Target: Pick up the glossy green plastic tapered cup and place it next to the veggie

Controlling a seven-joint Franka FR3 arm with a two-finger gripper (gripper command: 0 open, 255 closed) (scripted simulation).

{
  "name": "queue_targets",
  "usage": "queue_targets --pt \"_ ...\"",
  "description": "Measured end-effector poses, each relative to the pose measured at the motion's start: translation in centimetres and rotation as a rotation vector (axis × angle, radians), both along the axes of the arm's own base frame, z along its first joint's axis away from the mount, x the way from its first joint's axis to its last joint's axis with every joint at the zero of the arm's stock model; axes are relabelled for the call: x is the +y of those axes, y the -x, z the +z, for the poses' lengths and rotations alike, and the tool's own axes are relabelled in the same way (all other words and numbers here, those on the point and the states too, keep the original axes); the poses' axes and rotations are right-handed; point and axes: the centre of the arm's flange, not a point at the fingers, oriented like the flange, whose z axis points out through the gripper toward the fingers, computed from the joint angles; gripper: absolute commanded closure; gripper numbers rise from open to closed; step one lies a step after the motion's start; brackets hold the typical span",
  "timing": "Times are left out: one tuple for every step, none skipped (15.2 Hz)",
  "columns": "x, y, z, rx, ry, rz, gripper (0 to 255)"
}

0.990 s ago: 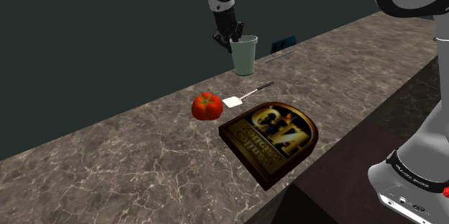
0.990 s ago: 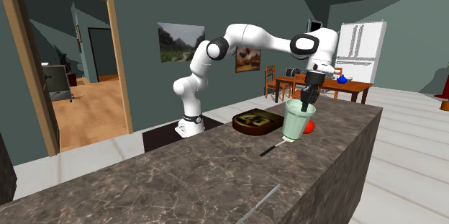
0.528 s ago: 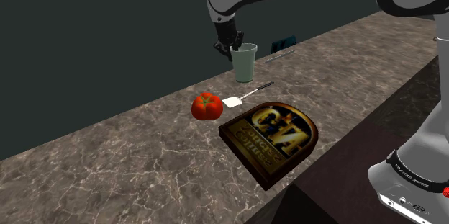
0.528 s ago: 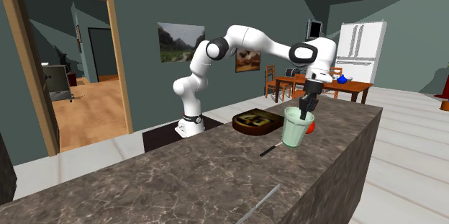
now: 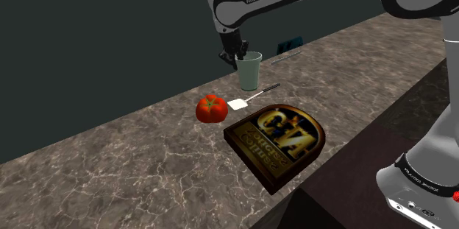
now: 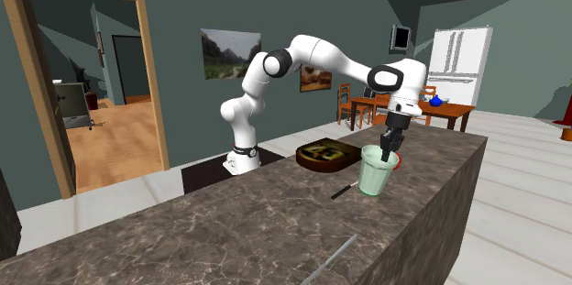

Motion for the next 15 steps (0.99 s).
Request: queue_targets --pt "0.0 0.0 0.0 0.000 0.000 0.000 255" --pt "0.0 0.0 -0.1 0.000 0.000 0.000 255" --pt "0.0 0.0 -0.1 0.000 0.000 0.000 255" --pt "0.0 0.0 -0.1 0.000 0.000 0.000 255" --pt "0.0 0.0 -0.1 0.000 0.000 0.000 0" --pt "0.0 0.0 -0.1 -0.001 0.000 0.000 0" --pt "0.0 0.0 -0.1 -0.001 0.000 0.000 0" --pt "0.0 0.0 0.0 -0.001 0.000 0.000 0" --pt "0.0 0.0 0.0 -0.001 0.000 0.000 0" --pt "0.0 0.0 0.0 -0.001 0.000 0.000 0" --pt "0.0 0.0 0.0 -0.001 0.000 0.000 0" --pt "0.1 -0.1 0.7 -0.002 0.000 0.000 0" --pt "0.2 -0.3 1.5 -0.002 0.000 0.000 0" --pt "0.4 -0.4 2.6 -0.002 0.000 0.000 0" --pt "0.6 -0.4 3.7 -0.003 -0.001 0.000 0"
